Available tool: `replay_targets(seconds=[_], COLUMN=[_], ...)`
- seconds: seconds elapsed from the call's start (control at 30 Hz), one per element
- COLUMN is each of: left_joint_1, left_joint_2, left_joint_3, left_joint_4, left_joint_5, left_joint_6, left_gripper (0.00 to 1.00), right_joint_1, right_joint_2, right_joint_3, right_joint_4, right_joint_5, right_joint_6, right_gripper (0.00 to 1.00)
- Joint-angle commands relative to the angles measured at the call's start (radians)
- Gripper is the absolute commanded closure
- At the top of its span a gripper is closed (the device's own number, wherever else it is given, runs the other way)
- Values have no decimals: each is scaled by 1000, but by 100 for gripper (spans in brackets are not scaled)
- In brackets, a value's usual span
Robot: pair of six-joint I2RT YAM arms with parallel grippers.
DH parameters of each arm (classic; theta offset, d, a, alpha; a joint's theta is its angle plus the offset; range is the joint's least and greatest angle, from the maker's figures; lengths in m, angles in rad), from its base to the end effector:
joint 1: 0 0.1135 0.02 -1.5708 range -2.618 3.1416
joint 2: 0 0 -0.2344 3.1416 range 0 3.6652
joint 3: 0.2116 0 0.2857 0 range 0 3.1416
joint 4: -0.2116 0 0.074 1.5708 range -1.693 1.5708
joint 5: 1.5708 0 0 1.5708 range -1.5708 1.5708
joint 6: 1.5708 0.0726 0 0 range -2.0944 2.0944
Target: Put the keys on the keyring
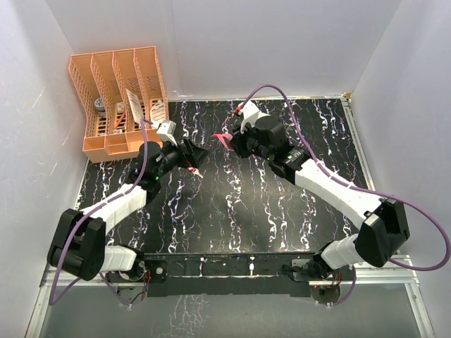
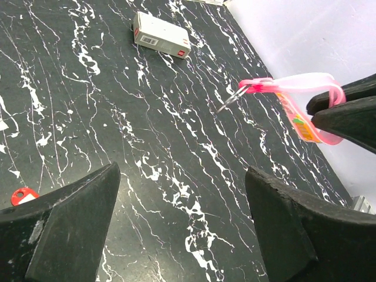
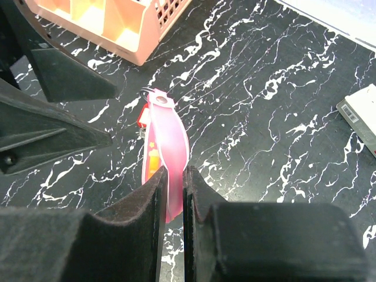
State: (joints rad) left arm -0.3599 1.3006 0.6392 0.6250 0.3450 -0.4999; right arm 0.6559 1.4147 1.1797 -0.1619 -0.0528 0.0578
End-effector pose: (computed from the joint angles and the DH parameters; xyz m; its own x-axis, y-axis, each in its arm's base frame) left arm 0.3254 -0.1487 0.2100 -0.3404 -0.3539 -0.8712 0.5522 0.6747 -0.4898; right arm 0.3181 0.2496 0.2817 -0.3432 -0.1913 -0.9195 -0.6288 0.7741 0.0736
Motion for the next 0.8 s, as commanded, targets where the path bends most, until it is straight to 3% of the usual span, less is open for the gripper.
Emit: replay_targets(seconds=[0.0,0.43,0.77], left_joint_1=[-15,-51,-62], left_joint_2=[16,36,63], left_joint_3=[-4,14,34], left_joint_4=[80,172,217], left_joint_5=[11,-11,-8], left_joint_6=[30,54,60], left_gripper=[15,22,35], right_joint_1=[-2,-1,-1], right_joint_2=[-51,-68,-86], right_joint_3=[-6,-21,-25], right_joint_4=[39,33,26], right_joint_5=[-22,-54,-74], right_joint_6=[-3,-7,-10], right_gripper=[87,87,87])
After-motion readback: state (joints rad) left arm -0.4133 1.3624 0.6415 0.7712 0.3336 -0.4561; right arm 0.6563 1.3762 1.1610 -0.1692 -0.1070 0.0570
